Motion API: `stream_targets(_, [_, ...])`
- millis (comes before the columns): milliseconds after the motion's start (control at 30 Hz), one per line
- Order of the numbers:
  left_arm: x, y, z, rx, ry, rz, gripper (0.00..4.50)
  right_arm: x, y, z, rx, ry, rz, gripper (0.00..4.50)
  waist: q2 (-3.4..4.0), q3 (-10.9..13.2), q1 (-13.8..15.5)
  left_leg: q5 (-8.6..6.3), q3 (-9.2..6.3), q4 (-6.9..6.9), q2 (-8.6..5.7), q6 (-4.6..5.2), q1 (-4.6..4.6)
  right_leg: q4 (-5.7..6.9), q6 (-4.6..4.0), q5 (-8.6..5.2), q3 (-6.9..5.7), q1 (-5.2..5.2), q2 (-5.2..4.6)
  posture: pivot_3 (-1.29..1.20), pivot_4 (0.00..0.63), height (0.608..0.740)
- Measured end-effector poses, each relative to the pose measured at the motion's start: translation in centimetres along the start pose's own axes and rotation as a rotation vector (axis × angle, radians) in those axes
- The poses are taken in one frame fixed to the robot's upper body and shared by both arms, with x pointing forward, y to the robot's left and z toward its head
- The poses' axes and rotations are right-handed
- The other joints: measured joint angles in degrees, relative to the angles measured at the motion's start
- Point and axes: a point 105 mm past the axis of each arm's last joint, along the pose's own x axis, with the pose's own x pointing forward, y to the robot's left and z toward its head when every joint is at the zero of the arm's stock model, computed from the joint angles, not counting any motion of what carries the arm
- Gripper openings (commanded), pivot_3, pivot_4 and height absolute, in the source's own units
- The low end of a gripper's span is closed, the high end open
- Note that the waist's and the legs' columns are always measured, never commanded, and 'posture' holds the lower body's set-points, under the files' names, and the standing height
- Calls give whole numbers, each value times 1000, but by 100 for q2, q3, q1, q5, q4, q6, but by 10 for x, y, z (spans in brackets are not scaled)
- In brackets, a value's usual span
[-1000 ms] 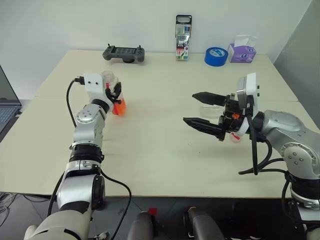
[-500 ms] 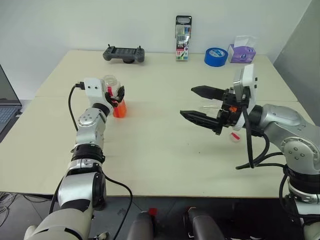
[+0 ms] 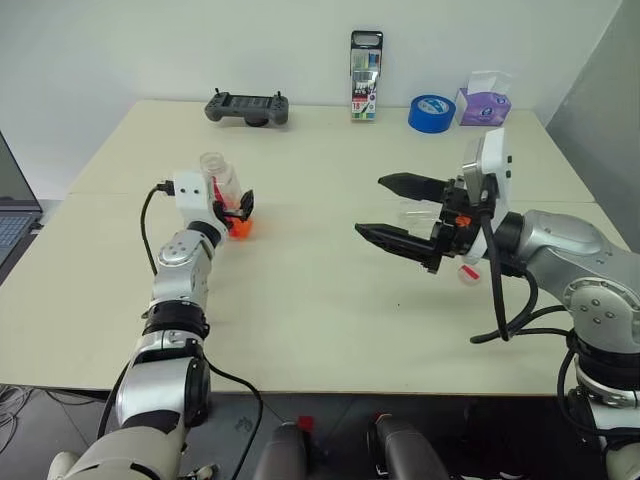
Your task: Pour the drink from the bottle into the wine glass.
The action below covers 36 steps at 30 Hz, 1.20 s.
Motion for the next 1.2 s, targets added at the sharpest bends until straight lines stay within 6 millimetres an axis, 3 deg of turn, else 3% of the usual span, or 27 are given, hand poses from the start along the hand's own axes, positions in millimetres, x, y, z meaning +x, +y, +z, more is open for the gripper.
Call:
stream_targets(200, [-26,-12,-20,4,80,-34,4473,-5,-2,0,6,6,-38,4500,0,0,-3,0,-1,-2,3,0,0,-1,0,0,3,0,-6,0,150,740])
stream_targets(367, [-65,-20,-24,55,161,-75,4473,-16,-5,-23,65,55,-128,4500,-2,-1,-7,0,-13,-7,6,-1,2,0,0,0,10,1,-5,0,150,740])
stream_targets(467, [-92,-27,-10,172,203,-183,4473,-33,-18,-46,42,159,-259,4500,-1,-1,-13,1,-11,-13,7,-2,7,-1,0,-2,12,1,-1,0,150,740])
stream_targets(533, [-103,-43,6,196,196,-305,4473,-44,-30,-57,-13,224,-349,4500,-1,-1,5,2,-9,-12,3,-3,8,-5,27,-19,6,3,2,0,150,740])
stream_targets(633, [-117,-87,32,168,149,-584,4473,-57,-50,-70,-147,320,-455,4500,-2,-1,14,5,6,-10,-4,-4,11,-8,30,-21,7,6,13,0,150,740])
stream_targets(700, [-121,-112,47,135,119,-751,4473,-71,-71,-83,-305,445,-516,4500,-2,-1,14,5,18,-6,-7,-4,12,-11,30,-21,15,6,13,0,150,740])
stream_targets(800, [-126,-128,61,120,94,-878,4473,-86,-92,-100,-498,586,-537,4500,-2,-1,-18,5,37,-19,-5,-3,19,-12,31,-21,33,1,14,0,150,740])
stream_targets(1000, [-113,-134,60,99,105,-937,4473,-99,-142,-131,-925,814,-504,4500,-2,-1,-90,4,62,-25,-1,-3,34,-8,14,-12,50,-3,45,0,150,740])
stream_targets(1200, [-107,-133,57,117,103,-934,4473,-84,-158,-164,-1031,862,-437,4500,-2,0,-124,4,62,-27,4,-4,32,-7,-6,0,56,-8,52,0,150,740])
